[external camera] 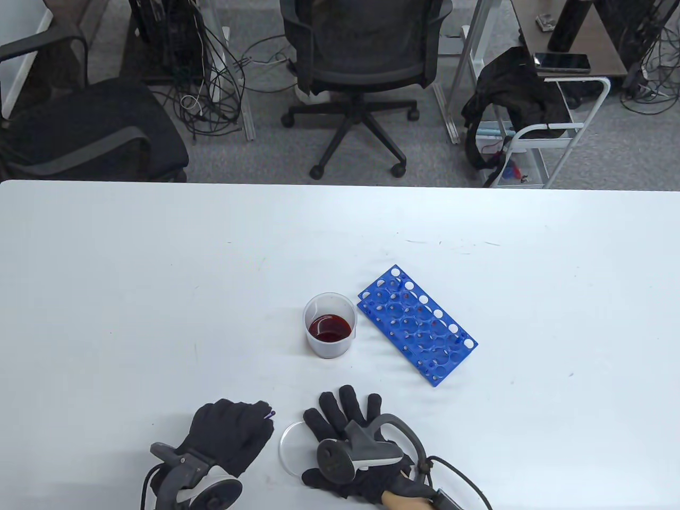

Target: Dip glass rod and spread liquid on culture dish

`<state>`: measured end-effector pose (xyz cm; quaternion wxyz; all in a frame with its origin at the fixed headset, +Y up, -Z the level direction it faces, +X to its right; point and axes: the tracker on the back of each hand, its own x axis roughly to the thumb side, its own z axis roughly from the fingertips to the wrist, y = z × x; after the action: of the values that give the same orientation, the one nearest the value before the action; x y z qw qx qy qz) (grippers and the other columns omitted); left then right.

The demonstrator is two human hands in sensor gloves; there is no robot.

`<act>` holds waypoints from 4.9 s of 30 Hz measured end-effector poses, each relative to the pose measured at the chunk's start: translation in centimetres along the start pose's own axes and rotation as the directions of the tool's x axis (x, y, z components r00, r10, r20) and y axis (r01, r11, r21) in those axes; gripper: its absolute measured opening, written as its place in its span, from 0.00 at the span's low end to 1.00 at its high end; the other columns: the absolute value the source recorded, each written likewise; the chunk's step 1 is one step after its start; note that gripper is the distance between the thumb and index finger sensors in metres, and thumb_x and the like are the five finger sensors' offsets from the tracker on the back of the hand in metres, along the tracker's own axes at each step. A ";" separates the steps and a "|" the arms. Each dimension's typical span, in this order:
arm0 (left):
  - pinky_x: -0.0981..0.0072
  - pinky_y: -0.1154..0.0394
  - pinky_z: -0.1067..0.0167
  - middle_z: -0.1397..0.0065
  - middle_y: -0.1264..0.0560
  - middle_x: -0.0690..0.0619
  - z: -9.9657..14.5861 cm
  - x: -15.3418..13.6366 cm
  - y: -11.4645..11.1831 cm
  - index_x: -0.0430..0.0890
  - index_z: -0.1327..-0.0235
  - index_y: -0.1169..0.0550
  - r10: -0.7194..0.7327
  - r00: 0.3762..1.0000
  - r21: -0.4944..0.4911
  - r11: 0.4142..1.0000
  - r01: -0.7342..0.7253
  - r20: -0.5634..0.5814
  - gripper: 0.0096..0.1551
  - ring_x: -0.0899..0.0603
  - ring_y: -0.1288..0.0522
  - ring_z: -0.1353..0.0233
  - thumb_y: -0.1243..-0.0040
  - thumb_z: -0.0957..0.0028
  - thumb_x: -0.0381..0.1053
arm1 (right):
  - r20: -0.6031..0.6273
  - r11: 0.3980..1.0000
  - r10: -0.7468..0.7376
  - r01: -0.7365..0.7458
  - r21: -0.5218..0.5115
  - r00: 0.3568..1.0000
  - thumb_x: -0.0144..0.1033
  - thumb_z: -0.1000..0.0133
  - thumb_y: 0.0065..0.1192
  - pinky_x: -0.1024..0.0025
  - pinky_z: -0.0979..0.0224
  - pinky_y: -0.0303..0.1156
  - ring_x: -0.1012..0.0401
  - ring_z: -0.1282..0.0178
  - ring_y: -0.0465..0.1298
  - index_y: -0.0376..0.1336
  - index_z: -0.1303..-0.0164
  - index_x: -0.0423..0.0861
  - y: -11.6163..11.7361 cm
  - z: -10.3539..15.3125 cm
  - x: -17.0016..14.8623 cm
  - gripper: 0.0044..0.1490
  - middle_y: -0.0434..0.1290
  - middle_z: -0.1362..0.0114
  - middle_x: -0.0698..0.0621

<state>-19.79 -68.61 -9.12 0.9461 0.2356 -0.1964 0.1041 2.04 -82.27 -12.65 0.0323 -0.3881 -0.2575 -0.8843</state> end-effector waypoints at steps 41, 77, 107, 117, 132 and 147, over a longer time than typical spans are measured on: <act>0.60 0.15 0.53 0.50 0.11 0.55 -19.2 4.3 -10.2 0.56 0.56 0.12 -0.039 0.994 -0.369 0.929 -0.003 -0.106 0.18 0.45 0.11 0.53 0.25 0.55 0.62 | 0.000 1.000 -0.010 0.010 -0.023 1.000 0.75 0.38 0.22 0.15 0.35 0.27 0.26 0.24 0.21 0.12 0.20 0.36 -0.3 0.1 0.3 0.65 0.16 0.18 0.27; 0.59 0.15 0.52 0.51 0.11 0.55 -13.3 1.0 2.9 0.54 0.55 0.12 0.148 0.983 -0.017 0.988 -0.151 -0.107 0.18 0.44 0.12 0.54 0.27 0.53 0.61 | 0.000 1.000 -0.016 0.016 -0.015 1.000 0.75 0.38 0.22 0.15 0.35 0.27 0.26 0.24 0.20 0.11 0.20 0.36 -0.3 0.0 0.3 0.66 0.15 0.19 0.28; 0.59 0.15 0.52 0.51 0.11 0.56 -1.5 2.8 -2.6 0.55 0.55 0.12 0.255 0.965 -0.316 0.913 -0.259 -0.052 0.18 0.44 0.11 0.54 0.26 0.53 0.61 | 0.000 1.000 -0.026 0.026 -0.005 1.000 0.75 0.38 0.22 0.15 0.35 0.27 0.27 0.24 0.19 0.10 0.21 0.36 -0.3 0.0 0.2 0.66 0.14 0.19 0.28; 0.59 0.15 0.52 0.51 0.11 0.56 -1.6 2.2 -2.6 0.54 0.56 0.12 0.287 0.954 -0.364 0.882 -0.298 -0.085 0.18 0.44 0.11 0.54 0.27 0.53 0.62 | 0.000 1.000 -0.026 0.026 -0.005 1.000 0.75 0.38 0.22 0.15 0.35 0.27 0.27 0.24 0.19 0.10 0.21 0.36 -0.3 0.0 0.2 0.66 0.14 0.19 0.28; 0.60 0.15 0.52 0.50 0.11 0.56 -1.3 2.8 -3.0 0.55 0.55 0.12 0.321 0.944 -0.353 0.877 -0.326 -0.075 0.18 0.45 0.11 0.53 0.27 0.53 0.62 | 0.000 1.000 -0.026 0.026 -0.005 1.000 0.75 0.38 0.22 0.15 0.35 0.27 0.27 0.24 0.19 0.10 0.21 0.36 -0.3 0.0 0.2 0.66 0.14 0.19 0.28; 0.59 0.15 0.52 0.50 0.11 0.55 -1.5 2.4 -2.7 0.54 0.55 0.12 0.262 0.959 -0.352 0.892 -0.285 -0.111 0.18 0.43 0.12 0.53 0.27 0.52 0.61 | 0.000 1.000 -0.030 0.030 -0.003 1.000 0.75 0.38 0.22 0.15 0.35 0.27 0.27 0.25 0.19 0.10 0.21 0.36 -0.2 0.0 0.1 0.66 0.14 0.19 0.28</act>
<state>-16.40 -69.96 -10.45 0.9547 0.0227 -0.2146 0.2049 1.86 -82.09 -12.66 0.0184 -0.3844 -0.2620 -0.8850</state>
